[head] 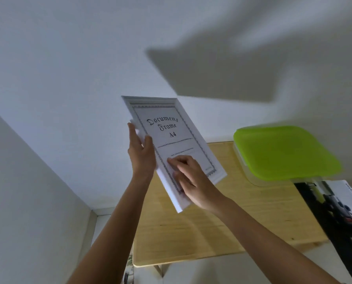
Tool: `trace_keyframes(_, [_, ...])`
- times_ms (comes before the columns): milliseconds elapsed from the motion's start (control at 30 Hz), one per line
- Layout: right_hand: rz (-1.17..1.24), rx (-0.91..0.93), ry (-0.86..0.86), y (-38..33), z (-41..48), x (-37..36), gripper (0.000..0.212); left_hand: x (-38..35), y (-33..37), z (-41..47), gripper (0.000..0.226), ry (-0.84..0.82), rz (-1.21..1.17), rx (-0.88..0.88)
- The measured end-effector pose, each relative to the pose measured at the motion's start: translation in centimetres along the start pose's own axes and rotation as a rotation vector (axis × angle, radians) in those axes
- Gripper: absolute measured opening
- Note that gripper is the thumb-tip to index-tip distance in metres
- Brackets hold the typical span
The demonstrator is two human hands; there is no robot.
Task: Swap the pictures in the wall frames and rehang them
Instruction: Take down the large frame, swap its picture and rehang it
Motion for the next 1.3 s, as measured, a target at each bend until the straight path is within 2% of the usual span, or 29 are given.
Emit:
trace_keyframes(100, [-0.191,0.069,0.062,0.1,1.0,2.3,0.037,1.5,0.8,0.9,0.041,-0.03,-0.077,-0.04])
trace_keyframes(167, [-0.28,0.103,0.176,0.4,2.3,5.6,0.038,2.3,1.8,1.5,0.046,-0.022,-0.186,-0.035])
trace_keyframes(233, [-0.283,0.053,0.276,1.3,3.9,9.4,0.04,2.5,3.1,2.0,0.05,-0.027,-0.283,-0.024])
trace_keyframes(300, [-0.198,-0.043,0.325,2.4,5.5,12.5,0.043,2.0,4.4,2.7,0.049,-0.047,-0.35,-0.008])
trace_keyframes(400, [-0.016,-0.121,0.305,2.8,8.1,16.1,0.051,0.2,7.5,3.8,0.048,-0.083,-0.429,-0.022])
trace_keyframes(567, [0.324,-0.037,0.429,1.6,13.1,25.0,0.048,-4.7,15.7,7.5,0.045,-0.097,-0.515,-0.189])
trace_keyframes(800, [0.403,0.172,0.642,-0.4,17.5,38.7,0.048,-13.1,28.7,11.9,0.045,-0.105,-0.364,-0.578])
trace_keyframes(933, [0.399,0.241,0.693,-0.8,19.4,43.6,0.052,-17.2,32.2,13.5,0.045,-0.118,-0.284,-0.701])
trace_keyframes(1033, [0.358,0.286,0.685,-1.1,20.3,45.7,0.052,-19.0,32.9,14.4,0.042,-0.113,-0.291,-0.729])
trace_keyframes(1300, [0.285,0.307,0.656,0.9,21.9,45.8,0.052,-20.8,29.8,16.6,0.041,-0.096,-0.275,-0.635])
Point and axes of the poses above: each hand's wrist, its own z-axis towards the middle knuckle, its own x-axis out of the back of the hand, y = z × x, the point moved 10 cm from there along z, towards the middle knuckle, and after that the axes turned 2 degrees about z, right-handed, at the moved point
